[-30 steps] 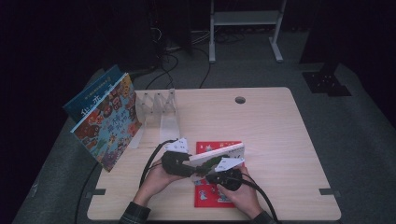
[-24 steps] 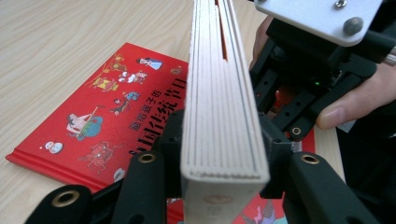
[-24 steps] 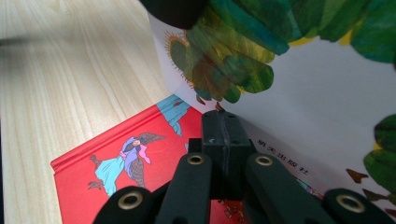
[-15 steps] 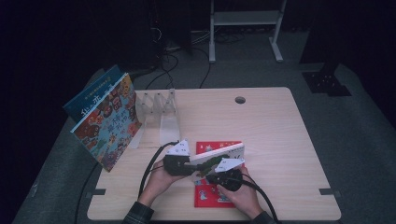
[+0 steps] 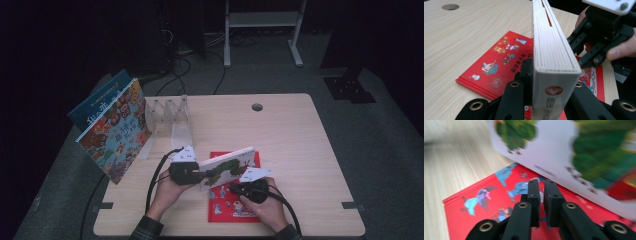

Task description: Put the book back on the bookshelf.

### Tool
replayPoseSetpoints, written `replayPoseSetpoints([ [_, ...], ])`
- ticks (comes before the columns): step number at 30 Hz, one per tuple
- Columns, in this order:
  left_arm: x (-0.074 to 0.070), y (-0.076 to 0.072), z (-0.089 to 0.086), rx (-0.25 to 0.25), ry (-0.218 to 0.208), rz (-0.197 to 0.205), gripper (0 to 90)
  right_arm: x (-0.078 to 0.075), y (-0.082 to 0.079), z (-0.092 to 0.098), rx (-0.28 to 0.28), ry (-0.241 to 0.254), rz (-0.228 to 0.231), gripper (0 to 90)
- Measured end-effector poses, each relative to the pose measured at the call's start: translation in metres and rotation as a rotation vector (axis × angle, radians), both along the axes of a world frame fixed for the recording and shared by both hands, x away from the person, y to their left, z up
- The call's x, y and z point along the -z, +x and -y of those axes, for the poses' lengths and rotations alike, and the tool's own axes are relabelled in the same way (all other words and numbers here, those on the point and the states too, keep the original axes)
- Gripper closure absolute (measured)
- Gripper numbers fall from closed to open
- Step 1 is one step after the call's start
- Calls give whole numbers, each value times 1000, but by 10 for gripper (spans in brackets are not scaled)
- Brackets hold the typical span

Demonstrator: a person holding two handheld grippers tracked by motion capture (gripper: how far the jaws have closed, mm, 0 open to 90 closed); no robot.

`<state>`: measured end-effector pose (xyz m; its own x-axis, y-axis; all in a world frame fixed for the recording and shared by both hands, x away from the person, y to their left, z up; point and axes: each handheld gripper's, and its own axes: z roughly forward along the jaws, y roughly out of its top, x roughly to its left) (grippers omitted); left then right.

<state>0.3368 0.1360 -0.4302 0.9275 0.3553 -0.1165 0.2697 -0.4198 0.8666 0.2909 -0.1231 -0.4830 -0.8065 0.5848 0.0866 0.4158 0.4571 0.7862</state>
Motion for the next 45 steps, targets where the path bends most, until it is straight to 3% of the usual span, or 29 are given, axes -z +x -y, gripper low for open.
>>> replayPoseSetpoints([
  [8,-10,0,-16,-37,-27,2,753,-5,9,32,96,14,10,757],
  [18,-22,-2,-43,-86,-71,11,752,1,27,78,277,-30,30,434],
  [22,-27,-3,-56,-111,-89,15,752,5,33,93,336,-43,21,405],
  [31,-32,-7,-80,-148,-105,14,752,16,41,113,408,-84,-7,398],
  [34,-34,-9,-88,-157,-114,10,752,18,42,116,425,-77,1,408],
  [41,-37,-12,-109,-199,-131,15,752,19,46,121,464,-94,8,295],
  [45,-39,-15,-123,-219,-142,16,752,19,46,121,469,-96,6,285],
])
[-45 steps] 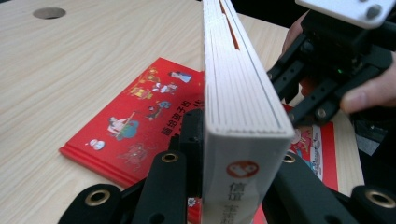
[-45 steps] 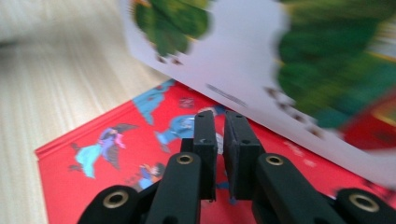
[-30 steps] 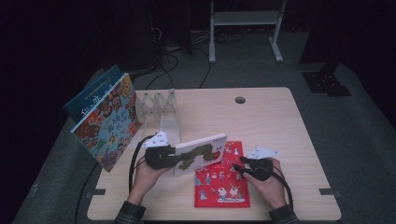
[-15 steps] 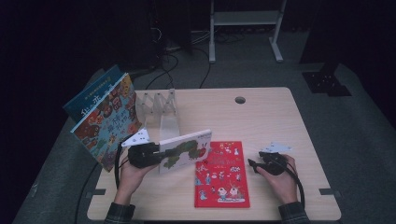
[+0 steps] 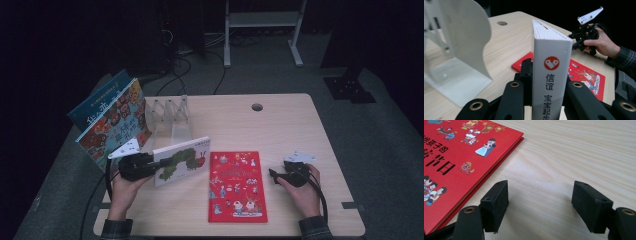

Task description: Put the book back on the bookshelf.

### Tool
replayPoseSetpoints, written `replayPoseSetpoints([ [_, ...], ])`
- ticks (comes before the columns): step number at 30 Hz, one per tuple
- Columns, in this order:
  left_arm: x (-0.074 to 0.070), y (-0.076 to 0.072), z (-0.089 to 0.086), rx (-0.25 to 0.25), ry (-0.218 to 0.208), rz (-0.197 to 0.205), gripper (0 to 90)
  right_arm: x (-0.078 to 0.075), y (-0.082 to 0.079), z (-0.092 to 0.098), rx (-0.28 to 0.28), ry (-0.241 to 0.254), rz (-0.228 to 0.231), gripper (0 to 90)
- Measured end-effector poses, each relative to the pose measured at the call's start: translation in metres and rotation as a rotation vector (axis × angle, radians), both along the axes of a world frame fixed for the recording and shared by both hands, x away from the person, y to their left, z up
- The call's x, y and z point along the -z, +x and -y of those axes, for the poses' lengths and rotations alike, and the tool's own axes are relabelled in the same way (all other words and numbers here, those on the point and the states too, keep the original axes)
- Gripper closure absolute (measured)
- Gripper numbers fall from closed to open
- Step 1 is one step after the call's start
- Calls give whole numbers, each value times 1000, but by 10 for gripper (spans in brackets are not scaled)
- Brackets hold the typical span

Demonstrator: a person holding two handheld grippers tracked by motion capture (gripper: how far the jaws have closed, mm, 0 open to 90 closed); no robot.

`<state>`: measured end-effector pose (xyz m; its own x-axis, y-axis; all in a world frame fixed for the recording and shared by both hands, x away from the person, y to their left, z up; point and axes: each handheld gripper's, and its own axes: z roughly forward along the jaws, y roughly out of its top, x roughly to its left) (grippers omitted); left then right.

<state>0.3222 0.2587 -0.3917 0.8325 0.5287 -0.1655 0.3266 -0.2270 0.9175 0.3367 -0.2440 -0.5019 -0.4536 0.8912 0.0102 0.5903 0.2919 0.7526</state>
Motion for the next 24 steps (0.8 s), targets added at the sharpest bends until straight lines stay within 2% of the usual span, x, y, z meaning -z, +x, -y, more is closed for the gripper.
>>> replayPoseSetpoints([
  [14,-6,-7,-43,-110,-32,25,752,0,0,0,16,1,0,286],
  [17,-4,-5,-47,-145,-33,28,752,0,0,1,18,1,0,286],
  [22,-1,2,-47,-187,-5,33,752,0,0,1,18,1,0,287],
  [24,0,5,-47,-204,-6,39,752,0,0,1,18,1,0,286],
])
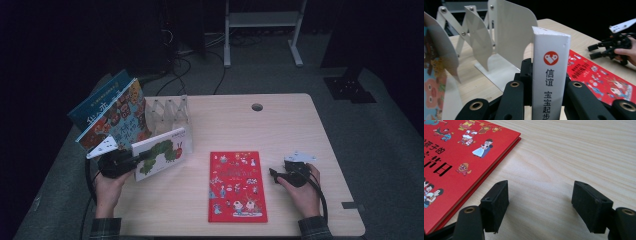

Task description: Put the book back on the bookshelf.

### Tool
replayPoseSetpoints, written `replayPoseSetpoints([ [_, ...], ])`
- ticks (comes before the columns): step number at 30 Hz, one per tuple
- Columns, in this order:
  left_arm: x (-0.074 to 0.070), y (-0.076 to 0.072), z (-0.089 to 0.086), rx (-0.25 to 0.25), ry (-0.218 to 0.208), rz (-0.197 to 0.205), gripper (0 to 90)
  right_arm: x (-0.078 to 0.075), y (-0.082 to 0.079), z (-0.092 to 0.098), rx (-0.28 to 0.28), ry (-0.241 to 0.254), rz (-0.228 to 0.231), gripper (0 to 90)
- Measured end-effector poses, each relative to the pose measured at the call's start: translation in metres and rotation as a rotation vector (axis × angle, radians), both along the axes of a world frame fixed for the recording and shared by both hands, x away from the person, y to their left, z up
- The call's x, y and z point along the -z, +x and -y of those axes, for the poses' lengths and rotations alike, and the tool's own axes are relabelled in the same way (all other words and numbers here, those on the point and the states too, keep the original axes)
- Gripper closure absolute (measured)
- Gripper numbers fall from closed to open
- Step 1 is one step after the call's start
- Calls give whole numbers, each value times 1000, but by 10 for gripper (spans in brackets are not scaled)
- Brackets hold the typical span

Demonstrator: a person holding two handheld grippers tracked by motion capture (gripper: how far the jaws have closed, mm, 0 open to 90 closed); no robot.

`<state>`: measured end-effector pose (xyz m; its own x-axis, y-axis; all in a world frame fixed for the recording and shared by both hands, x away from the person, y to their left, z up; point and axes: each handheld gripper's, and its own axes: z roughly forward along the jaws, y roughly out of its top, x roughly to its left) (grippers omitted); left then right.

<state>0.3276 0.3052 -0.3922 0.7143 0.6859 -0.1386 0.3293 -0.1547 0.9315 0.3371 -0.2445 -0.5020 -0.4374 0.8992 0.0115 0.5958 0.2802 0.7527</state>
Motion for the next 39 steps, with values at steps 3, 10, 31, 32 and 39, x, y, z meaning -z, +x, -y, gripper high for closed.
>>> replayPoseSetpoints([
  [3,-1,6,1,-27,16,10,752,0,0,0,0,0,0,287],
  [10,-4,18,8,-75,25,45,751,0,0,0,5,0,1,287],
  [31,5,77,34,-167,21,75,751,0,1,-1,8,0,2,287],
  [32,7,79,36,-177,10,68,751,0,1,-1,8,-1,2,287],
  [39,11,87,40,-202,10,79,751,0,1,-1,8,0,1,287],
])
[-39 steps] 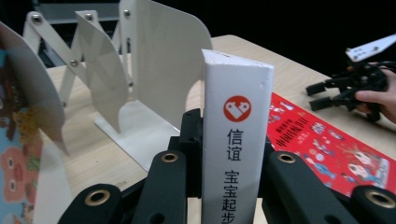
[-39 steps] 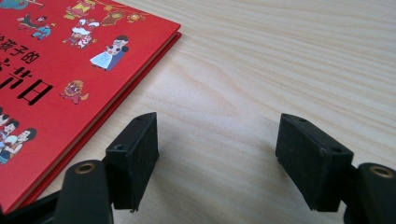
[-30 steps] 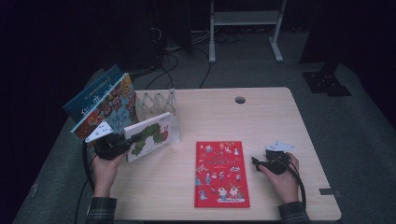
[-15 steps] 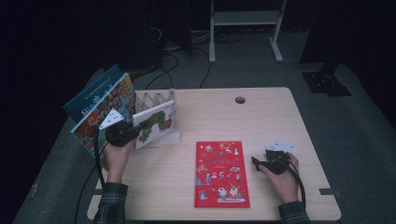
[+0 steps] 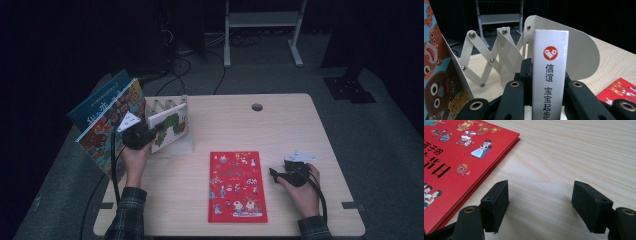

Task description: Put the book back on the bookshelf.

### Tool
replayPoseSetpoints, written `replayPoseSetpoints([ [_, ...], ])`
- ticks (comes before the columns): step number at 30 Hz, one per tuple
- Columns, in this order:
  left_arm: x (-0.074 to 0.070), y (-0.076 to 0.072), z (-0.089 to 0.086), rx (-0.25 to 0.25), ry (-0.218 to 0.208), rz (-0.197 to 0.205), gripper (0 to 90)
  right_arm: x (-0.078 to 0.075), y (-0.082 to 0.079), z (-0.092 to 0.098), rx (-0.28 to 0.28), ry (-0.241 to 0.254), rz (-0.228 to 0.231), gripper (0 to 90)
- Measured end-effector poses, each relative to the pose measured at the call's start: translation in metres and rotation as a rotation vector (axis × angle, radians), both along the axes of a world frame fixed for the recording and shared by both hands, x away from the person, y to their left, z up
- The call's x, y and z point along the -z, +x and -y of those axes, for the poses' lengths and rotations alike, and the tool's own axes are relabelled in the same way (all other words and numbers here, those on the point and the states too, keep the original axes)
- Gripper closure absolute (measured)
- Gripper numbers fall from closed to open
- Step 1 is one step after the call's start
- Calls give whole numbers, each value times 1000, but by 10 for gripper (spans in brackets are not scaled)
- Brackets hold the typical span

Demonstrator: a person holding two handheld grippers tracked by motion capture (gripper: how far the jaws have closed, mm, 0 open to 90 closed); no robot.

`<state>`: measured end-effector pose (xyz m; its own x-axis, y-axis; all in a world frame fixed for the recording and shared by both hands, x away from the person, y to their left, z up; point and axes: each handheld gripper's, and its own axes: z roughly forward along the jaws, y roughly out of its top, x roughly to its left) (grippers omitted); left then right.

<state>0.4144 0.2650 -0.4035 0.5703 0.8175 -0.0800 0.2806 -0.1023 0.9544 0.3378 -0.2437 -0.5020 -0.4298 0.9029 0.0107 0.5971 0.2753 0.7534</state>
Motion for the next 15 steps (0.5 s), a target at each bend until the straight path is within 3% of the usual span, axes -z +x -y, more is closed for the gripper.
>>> replayPoseSetpoints([
  [6,4,1,2,-10,-4,5,750,0,0,0,0,0,0,287],
  [10,9,1,6,-12,49,-10,750,0,0,0,0,0,0,287],
  [15,14,-2,6,-13,36,-13,748,0,0,0,0,0,0,287],
])
